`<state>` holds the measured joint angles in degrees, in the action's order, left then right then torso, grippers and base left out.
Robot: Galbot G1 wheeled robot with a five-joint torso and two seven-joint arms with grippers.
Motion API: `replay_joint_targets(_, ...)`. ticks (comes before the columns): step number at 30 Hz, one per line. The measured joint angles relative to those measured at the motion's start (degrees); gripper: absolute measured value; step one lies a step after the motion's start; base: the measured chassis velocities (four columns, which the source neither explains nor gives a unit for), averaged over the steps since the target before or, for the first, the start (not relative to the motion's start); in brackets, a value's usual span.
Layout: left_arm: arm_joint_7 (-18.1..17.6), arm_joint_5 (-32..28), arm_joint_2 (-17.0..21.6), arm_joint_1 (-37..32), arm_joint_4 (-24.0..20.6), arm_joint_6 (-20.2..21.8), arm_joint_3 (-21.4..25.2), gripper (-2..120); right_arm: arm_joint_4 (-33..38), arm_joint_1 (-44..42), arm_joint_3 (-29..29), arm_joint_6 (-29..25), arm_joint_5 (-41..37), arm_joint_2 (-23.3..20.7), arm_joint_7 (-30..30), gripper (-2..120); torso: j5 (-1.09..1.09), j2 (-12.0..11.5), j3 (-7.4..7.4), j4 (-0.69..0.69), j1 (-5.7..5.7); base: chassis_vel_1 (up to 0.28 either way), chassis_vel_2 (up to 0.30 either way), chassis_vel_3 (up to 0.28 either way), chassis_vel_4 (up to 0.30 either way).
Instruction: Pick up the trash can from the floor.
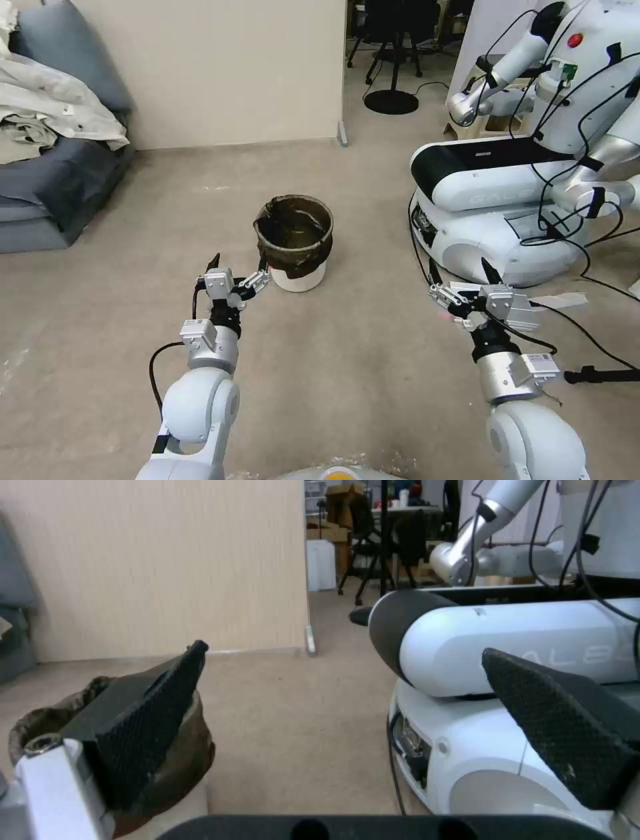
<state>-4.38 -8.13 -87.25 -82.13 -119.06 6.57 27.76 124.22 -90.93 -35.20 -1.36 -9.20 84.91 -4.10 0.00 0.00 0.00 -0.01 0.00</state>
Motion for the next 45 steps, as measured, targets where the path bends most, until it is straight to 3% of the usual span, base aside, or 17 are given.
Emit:
replay_joint_targets(22, -0.19, -0.06, -0.12, 0.66, 0.5, -0.41, -0.2, 100, -0.4, 0.08, 0.43, -0.88, 0.37, 0.22, -0.25, 100, 0.0, 0.0, 0.0, 0.01, 0.0, -0.137, 0.146, 0.146, -0.14)
replay_joint_targets(38, -0.07, -1.58, 1.12, 1.48, 0.97, -0.39, -1.2, 100, -0.11, -0.55, 0.75, -2.47, 0.31, 0.61, -0.81, 100, 0.0, 0.0, 0.0, 0.01, 0.0, -0.03, 0.029, 0.026, -0.026)
replay_joint_targets(42, 0.3, -2.75, 1.9, 2.23, 1.0, 0.73, -1.96, 100, -0.38, -0.28, 0.81, -2.34, 0.15, 0.41, -0.44, 100, 0.0, 0.0, 0.0, 0.01, 0.0, 0.0, 0.0, 0.0, 0.0)
replay_joint_targets(44, 0.23, -5.9, 3.23, 3.39, 0.61, 4.66, -2.73, 100, -0.55, 0.01, 0.89, -2.13, -0.11, 0.23, -0.35, 100, 0.0, 0.0, 0.0, 0.01, 0.0, 0.0, 0.0, 0.0, 0.0)
replay_joint_targets(45, 0.23, -5.9, 3.23, 3.39, 0.61, 4.66, -2.73, 100, -0.55, 0.01, 0.89, -2.13, -0.11, 0.23, -0.35, 100, 0.0, 0.0, 0.0, 0.01, 0.0, 0.0, 0.0, 0.0, 0.0)
